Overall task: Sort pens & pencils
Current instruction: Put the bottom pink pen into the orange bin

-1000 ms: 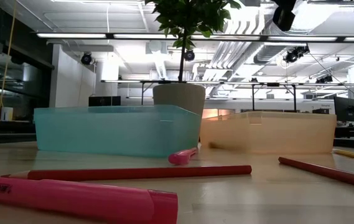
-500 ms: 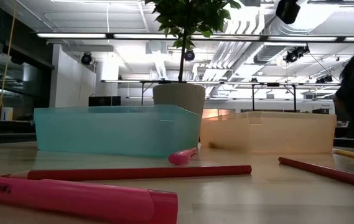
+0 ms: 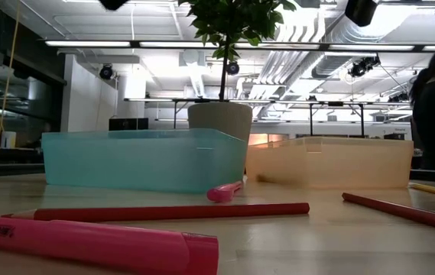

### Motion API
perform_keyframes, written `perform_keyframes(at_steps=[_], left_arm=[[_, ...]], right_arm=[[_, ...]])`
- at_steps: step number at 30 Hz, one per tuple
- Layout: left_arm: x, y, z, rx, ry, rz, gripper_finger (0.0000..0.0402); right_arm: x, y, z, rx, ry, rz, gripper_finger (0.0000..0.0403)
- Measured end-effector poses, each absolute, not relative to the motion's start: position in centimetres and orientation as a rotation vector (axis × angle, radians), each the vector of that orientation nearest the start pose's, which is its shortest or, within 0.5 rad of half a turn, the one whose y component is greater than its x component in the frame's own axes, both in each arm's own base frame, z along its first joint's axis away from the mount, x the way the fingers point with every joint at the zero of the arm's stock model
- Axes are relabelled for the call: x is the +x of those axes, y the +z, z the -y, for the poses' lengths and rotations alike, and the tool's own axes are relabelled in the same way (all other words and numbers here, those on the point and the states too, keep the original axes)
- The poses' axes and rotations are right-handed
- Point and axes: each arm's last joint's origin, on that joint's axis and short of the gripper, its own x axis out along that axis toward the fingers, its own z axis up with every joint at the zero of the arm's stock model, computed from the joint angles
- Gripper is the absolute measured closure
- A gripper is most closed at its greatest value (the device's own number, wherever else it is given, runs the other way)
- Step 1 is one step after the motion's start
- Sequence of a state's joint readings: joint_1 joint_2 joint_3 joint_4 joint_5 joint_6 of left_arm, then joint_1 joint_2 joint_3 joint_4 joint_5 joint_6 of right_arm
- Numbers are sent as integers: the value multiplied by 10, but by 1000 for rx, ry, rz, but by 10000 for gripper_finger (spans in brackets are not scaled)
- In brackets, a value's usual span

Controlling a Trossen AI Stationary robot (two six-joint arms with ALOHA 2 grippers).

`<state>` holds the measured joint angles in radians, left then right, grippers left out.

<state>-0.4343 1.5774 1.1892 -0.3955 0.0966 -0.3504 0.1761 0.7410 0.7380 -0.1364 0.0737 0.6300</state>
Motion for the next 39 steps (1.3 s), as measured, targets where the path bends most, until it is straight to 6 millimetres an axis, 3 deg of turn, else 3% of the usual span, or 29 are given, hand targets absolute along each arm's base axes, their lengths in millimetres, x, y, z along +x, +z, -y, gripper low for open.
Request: perform_keyframes(at_steps=[14,20,26,39], left_arm=[[332,253,179,-82,-254,-950,275],[341,233,188,-76,-231,-1085,275],[357,217,198,-96,-232,-1110,275],[356,189,211,-101,-182,-1184,275]], right_arm=[[162,324,-40,601,88,-210,334],[163,322,-46,596,111,-234,334],[162,318,-52,577,131,-274,334],[159,321,-54,557,156,-255,334]])
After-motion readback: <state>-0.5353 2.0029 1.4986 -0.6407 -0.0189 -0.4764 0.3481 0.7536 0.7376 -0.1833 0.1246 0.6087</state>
